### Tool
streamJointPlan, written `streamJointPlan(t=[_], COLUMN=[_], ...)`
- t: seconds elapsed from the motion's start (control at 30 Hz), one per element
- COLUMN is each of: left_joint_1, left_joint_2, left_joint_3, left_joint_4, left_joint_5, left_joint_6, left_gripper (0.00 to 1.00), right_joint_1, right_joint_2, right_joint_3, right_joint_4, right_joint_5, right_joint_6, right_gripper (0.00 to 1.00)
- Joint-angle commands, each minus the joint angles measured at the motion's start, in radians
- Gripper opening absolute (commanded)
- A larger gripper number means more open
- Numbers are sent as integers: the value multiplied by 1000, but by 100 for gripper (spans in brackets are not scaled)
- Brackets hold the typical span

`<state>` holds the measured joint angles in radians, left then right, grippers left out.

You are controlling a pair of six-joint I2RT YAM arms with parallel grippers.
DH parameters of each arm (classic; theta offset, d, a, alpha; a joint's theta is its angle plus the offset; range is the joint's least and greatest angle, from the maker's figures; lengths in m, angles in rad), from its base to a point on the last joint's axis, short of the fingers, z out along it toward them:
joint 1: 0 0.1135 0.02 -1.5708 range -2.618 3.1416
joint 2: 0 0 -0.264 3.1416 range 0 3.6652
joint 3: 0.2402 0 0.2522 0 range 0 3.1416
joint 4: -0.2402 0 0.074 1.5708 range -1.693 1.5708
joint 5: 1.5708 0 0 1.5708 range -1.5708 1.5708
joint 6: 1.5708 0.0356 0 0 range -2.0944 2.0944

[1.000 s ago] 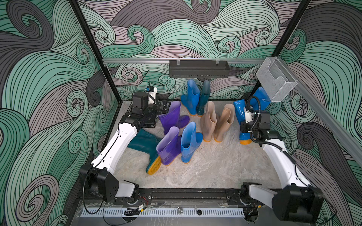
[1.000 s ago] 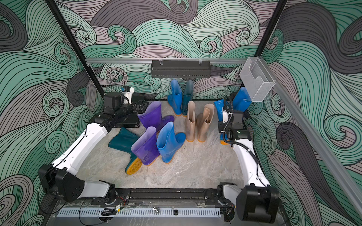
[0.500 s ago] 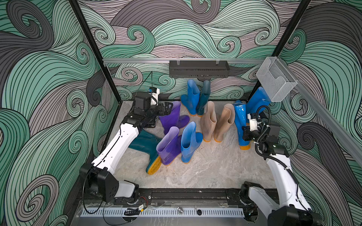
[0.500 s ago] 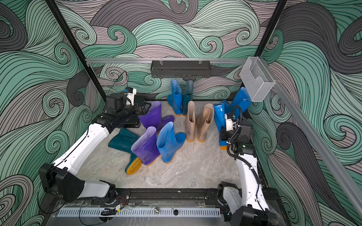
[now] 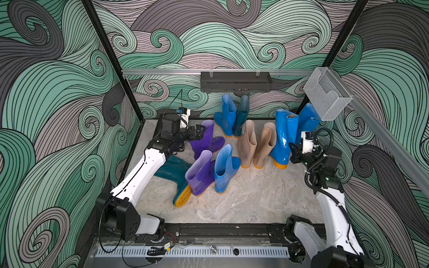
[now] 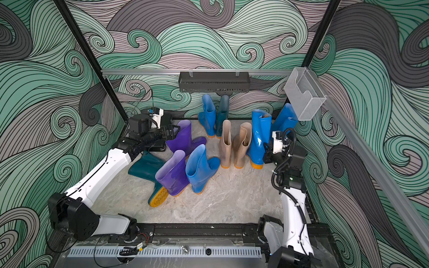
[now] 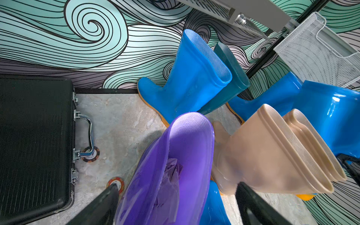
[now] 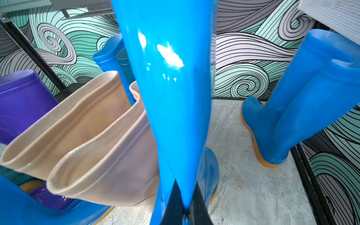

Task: Match and arrange rain boots in pairs
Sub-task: Adjust the rain boot at the center of the board.

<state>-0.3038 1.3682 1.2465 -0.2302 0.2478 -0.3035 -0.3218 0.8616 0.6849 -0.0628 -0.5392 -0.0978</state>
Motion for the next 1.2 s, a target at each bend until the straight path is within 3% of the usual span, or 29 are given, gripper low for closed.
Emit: streamJointPlan(t=[0.0, 0.2, 0.43, 0.47, 0.53, 0.63, 0.77, 1.17], left_joint_1=[-5, -4, -5, -4, -5, -5, -5, -5], left_joint_2=[-3, 2, 4, 4, 3, -2, -4, -14], left_joint_3=[13, 17, 3, 2, 4, 4, 2, -12], left_joint_4=[30, 31, 45, 45, 42, 36, 38, 38], left_joint_5=[13, 15, 13, 14, 18, 16, 19, 27], left_joint_6=[20, 41, 38, 38, 42, 52, 51, 61], left_gripper=[95, 95, 95, 95, 95, 95, 95, 95], right_joint_1=[-53, -104, -105, -105, -106, -105, -106, -105], right_joint_2=[-33, -79, -57, -55, -64, -98, -131, -189], right_joint_3=[-105, -269, -207, -208, -210, -215, -206, -157], right_joint_4=[95, 113, -80, -90, -92, -77, -87, -130], right_joint_5=[-7, 42, 149, 157, 191, 225, 291, 402], right_joint_6=[17, 107, 68, 76, 115, 169, 199, 143], right_gripper=[0, 0, 0, 5, 47, 75, 99, 99])
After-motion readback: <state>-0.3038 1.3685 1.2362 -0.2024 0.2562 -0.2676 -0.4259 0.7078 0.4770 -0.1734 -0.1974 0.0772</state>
